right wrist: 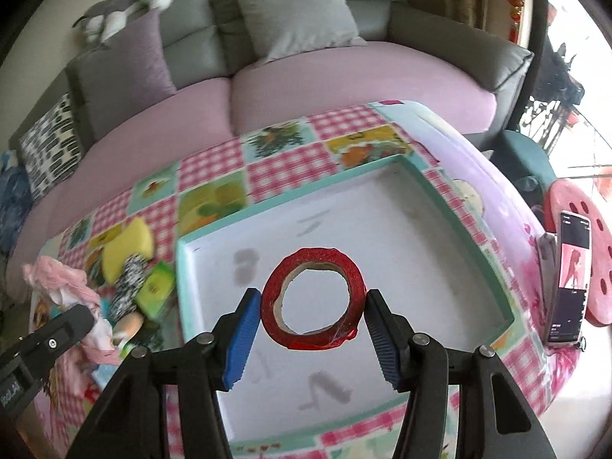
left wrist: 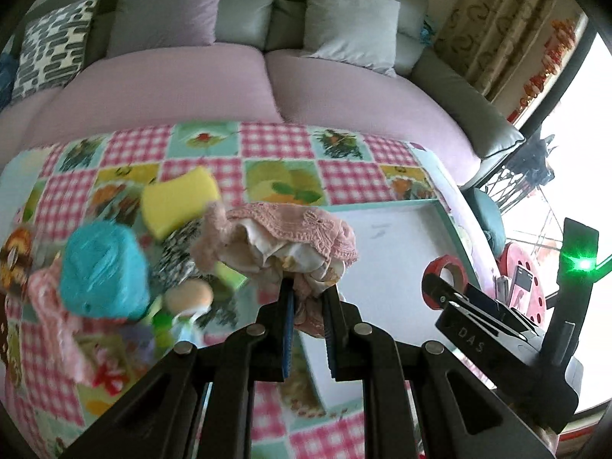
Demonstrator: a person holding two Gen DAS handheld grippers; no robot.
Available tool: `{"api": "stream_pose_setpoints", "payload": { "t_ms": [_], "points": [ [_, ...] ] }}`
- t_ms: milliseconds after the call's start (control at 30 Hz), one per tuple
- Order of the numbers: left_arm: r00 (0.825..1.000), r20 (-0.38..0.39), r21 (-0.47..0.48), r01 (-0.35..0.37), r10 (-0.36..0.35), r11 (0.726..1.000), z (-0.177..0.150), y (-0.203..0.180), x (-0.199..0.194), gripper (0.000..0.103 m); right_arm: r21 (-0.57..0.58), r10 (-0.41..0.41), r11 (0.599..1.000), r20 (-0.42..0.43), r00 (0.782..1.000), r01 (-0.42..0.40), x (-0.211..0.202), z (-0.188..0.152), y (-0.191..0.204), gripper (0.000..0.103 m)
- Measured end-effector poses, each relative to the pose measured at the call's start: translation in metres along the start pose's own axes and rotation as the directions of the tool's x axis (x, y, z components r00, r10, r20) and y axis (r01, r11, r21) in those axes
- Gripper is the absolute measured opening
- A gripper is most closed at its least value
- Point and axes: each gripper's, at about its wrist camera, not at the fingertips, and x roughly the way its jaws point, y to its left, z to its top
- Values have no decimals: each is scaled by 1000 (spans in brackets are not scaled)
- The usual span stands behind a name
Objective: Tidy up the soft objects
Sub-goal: 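Carry cloth and tape over the white tray and open both tools to release them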
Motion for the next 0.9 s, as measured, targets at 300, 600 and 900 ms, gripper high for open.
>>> {"api": "stream_pose_setpoints", "payload": {
  "t_ms": [300,600,900],
  "points": [
    [1000,-29,36,9,-8,999,17,-19,52,14,13,-72,997,2,997,72,31,24,-14,59],
    [998,-62,66,-6,10,998,18,-32,89,14,20,-111,994,-44,993,112,62,21,-32,59],
    [992,-120,107,-21,34,994,1,-43,117,15,73,-149,985,-90,985,155,75,15,-64,59]
  ]
}}
